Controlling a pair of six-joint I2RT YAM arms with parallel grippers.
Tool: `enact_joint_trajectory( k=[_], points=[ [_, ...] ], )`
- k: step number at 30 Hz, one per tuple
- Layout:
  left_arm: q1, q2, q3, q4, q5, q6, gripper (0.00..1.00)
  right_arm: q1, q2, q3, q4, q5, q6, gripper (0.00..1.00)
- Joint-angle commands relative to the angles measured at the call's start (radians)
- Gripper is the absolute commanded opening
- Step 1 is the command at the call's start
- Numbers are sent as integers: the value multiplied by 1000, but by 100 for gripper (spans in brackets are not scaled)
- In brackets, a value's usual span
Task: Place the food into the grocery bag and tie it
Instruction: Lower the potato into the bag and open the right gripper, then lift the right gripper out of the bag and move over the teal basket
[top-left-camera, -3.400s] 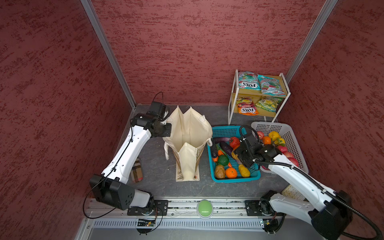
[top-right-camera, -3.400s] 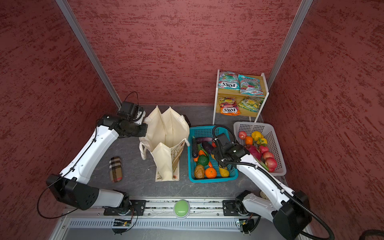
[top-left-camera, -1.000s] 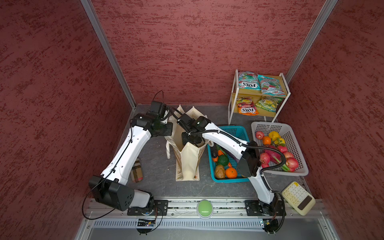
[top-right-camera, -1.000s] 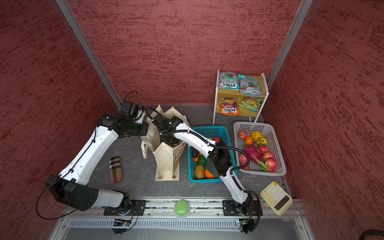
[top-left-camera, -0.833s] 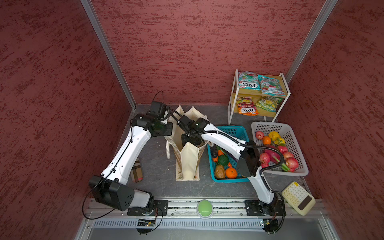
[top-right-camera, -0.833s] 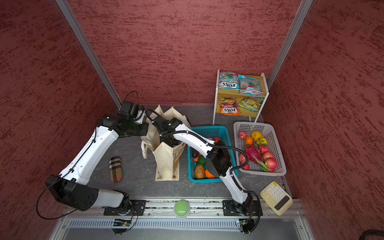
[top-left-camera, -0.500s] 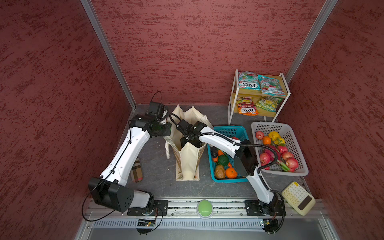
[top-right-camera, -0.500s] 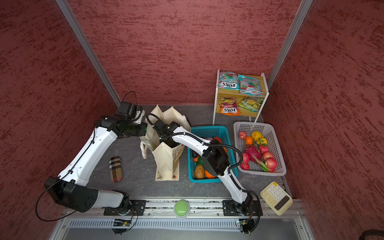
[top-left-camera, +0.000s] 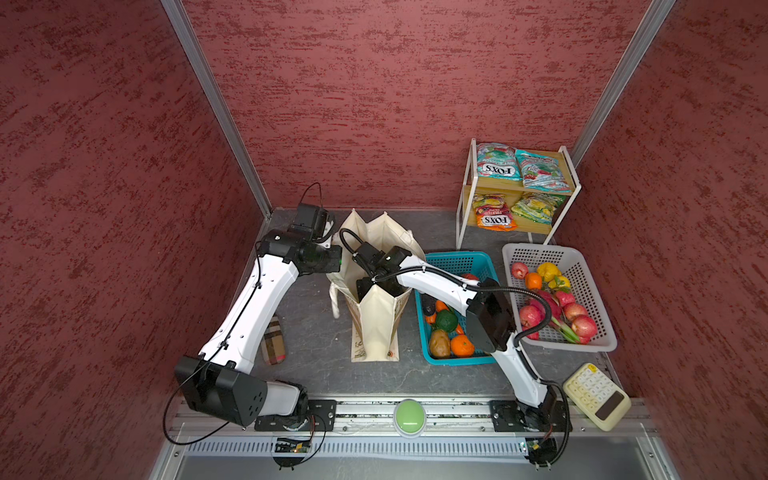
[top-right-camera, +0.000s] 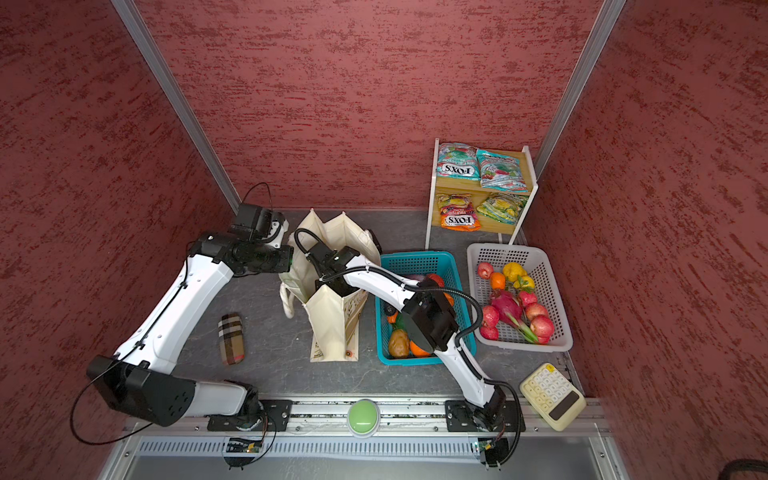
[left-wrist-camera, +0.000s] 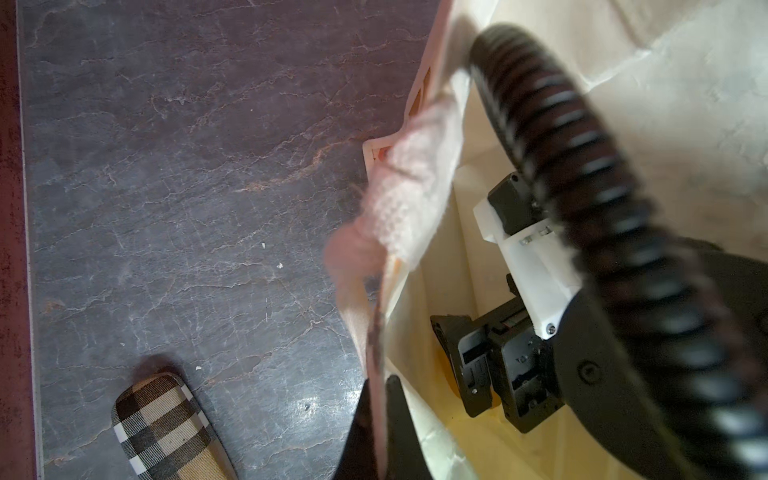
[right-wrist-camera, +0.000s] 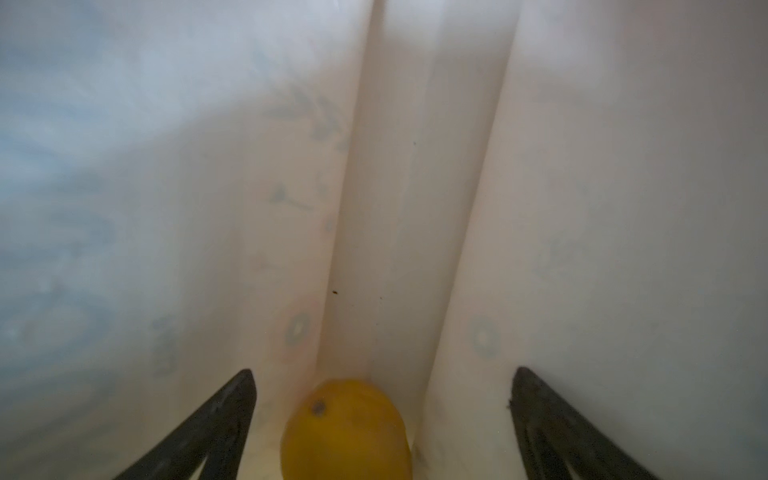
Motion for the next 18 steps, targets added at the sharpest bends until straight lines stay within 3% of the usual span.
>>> enact_joint_trajectory(
  k=[1, 18],
  points=[
    [4, -25, -13, 30, 15, 8, 0, 6, -44, 62, -20, 47, -17, 99],
    [5, -44, -36, 22, 26, -1, 0, 10, -220, 402, -155, 262, 15, 99]
  ],
)
